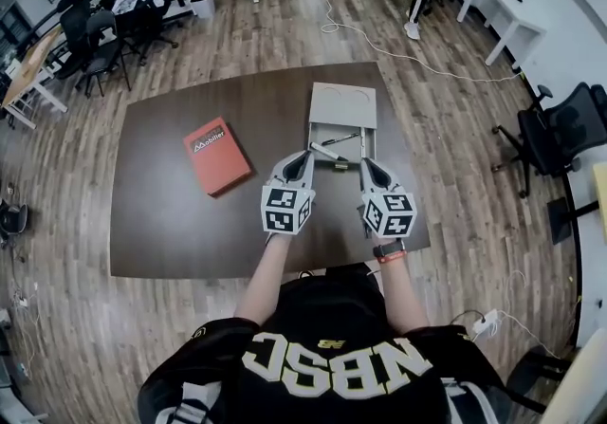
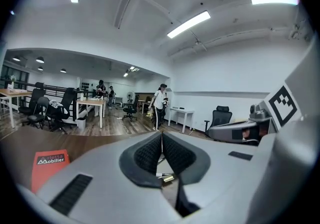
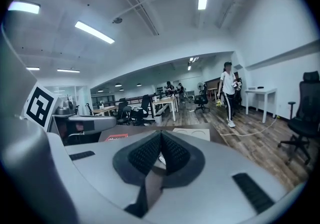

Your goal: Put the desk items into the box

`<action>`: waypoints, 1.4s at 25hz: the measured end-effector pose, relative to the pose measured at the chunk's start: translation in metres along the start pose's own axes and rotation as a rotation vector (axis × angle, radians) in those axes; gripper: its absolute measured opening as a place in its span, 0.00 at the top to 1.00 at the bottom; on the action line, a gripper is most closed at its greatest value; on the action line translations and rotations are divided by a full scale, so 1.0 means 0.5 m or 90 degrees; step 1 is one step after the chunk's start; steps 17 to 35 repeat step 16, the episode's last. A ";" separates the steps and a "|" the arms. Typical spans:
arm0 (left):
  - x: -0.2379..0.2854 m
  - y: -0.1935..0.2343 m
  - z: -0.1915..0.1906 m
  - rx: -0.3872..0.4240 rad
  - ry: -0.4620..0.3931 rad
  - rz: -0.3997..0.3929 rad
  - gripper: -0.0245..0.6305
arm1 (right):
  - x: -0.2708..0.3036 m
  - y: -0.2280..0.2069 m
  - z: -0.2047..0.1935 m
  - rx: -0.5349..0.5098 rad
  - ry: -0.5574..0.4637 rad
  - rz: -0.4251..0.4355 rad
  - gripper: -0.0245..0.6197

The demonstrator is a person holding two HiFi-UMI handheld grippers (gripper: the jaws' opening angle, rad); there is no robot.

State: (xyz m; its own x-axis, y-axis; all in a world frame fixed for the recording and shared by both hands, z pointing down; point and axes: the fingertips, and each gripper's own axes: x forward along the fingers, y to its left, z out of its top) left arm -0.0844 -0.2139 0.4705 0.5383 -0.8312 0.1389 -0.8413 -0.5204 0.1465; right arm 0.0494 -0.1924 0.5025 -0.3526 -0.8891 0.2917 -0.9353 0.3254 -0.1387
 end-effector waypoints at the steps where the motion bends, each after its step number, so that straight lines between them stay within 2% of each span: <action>1: -0.002 -0.003 0.000 0.000 -0.003 0.000 0.93 | -0.004 -0.001 0.002 -0.003 -0.003 -0.002 0.95; 13: -0.021 -0.037 0.006 0.017 -0.013 -0.007 0.93 | -0.024 0.004 0.007 -0.027 0.008 -0.005 0.95; 35: -0.034 -0.034 -0.004 0.018 -0.003 0.000 0.93 | -0.024 0.021 -0.005 -0.033 0.022 0.007 0.95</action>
